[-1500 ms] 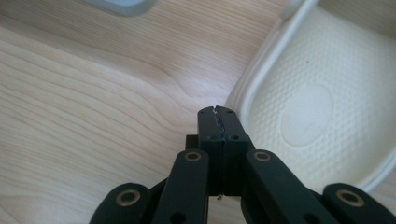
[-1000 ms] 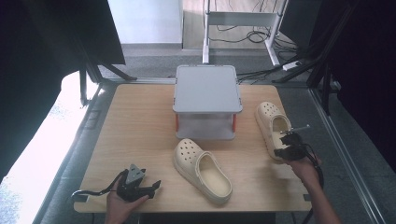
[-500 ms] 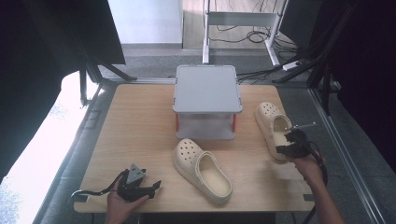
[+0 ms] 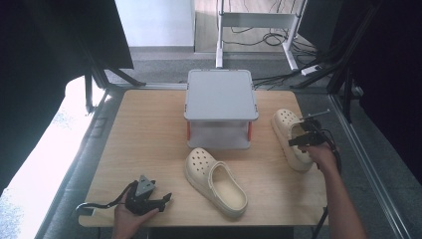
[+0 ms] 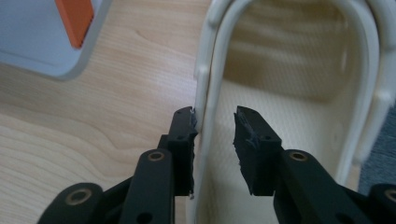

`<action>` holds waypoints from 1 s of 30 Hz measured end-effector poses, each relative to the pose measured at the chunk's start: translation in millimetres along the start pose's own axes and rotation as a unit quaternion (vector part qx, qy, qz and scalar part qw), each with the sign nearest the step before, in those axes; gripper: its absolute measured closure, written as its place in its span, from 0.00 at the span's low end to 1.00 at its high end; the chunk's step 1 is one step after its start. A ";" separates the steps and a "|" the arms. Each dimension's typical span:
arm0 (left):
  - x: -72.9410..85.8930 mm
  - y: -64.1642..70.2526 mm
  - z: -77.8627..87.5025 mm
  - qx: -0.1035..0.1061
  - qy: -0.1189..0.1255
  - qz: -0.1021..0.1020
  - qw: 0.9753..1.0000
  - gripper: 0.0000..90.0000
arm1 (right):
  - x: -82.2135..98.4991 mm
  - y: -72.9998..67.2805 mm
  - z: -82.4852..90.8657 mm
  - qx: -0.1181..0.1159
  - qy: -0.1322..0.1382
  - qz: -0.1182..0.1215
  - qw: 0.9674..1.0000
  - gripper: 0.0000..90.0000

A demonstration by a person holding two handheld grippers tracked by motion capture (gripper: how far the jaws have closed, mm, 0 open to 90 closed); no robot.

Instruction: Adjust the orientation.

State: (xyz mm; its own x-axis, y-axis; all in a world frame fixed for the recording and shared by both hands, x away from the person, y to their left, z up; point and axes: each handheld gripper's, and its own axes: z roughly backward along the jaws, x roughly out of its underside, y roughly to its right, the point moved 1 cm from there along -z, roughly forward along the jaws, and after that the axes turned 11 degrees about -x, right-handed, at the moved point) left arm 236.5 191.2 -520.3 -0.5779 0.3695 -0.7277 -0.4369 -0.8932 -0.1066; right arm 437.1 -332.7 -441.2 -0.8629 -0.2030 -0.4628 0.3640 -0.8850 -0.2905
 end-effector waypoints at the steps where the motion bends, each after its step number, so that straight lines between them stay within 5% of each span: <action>1: 0.0 0.1 -0.2 0.000 0.000 0.000 1.000 0.28 | 0.0 0.0 0.0 0.000 0.000 0.000 1.000 0.74; 21: 0.3 0.3 -0.7 0.001 -0.002 -0.001 1.000 0.28 | -28.0 -1.9 -25.7 0.011 -0.015 -0.001 1.000 0.85; 27: 0.2 0.3 -0.9 0.002 -0.002 -0.002 1.000 0.28 | -23.5 -4.1 -20.6 0.022 -0.011 0.007 1.000 0.87; 30: 0.2 0.6 -1.2 0.002 -0.002 0.000 1.000 0.28 | -12.9 -10.4 -6.9 -0.001 0.005 0.017 1.000 0.87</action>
State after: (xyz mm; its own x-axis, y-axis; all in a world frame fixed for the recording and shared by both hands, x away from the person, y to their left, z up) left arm 236.9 190.5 -521.3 -0.5797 0.3712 -0.7254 -0.4396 -0.8920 -0.1051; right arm 446.8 -318.0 -438.0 -0.8458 -0.2291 -0.4818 0.3944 -0.8767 -0.2754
